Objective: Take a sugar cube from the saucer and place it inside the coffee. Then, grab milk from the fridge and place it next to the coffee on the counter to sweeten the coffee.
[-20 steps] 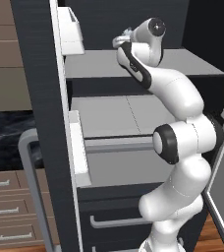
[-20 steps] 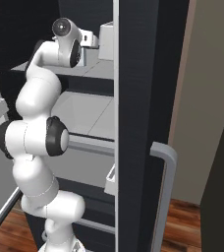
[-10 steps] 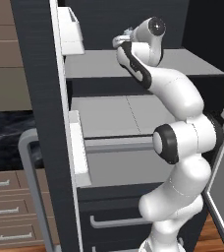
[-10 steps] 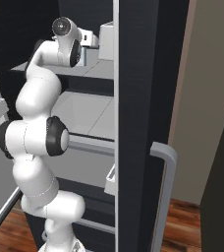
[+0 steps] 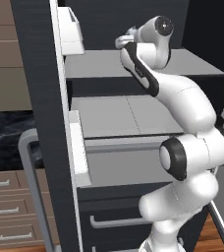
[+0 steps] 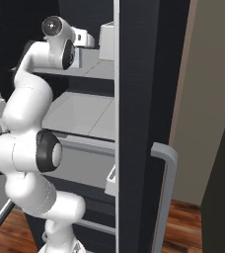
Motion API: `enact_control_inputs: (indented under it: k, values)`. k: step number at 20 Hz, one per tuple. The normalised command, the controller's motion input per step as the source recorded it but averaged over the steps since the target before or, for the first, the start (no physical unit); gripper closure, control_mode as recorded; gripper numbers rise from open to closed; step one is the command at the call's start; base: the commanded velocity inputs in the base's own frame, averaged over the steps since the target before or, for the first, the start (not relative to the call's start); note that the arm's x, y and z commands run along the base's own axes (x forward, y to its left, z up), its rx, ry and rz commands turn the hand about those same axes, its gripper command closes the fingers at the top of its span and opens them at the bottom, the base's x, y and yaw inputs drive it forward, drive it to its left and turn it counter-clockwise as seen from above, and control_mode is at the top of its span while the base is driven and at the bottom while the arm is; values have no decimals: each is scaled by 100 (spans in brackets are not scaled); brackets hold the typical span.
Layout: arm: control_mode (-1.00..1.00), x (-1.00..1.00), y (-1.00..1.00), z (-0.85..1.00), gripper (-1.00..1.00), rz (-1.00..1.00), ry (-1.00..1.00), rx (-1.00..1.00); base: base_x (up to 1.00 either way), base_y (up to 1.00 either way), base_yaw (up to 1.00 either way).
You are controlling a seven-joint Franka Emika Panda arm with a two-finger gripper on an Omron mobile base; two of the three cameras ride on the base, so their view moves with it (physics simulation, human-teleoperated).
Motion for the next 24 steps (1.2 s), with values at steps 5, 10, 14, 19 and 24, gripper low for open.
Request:
enact_control_inputs:
  k: [5,10,14,19,24]
  values:
    - [-100,-100,0,0,100,0,-8,-3,0,0,0]
    - [-100,-100,-12,7,100,0,-9,0,0,0,0]
    - [-100,-100,-4,27,100,1,0,1,0,0,0]
    - [-100,-100,-3,2,100,1,1,0,0,0,0]
    - [-100,-100,-17,-6,100,0,7,0,0,0,0]
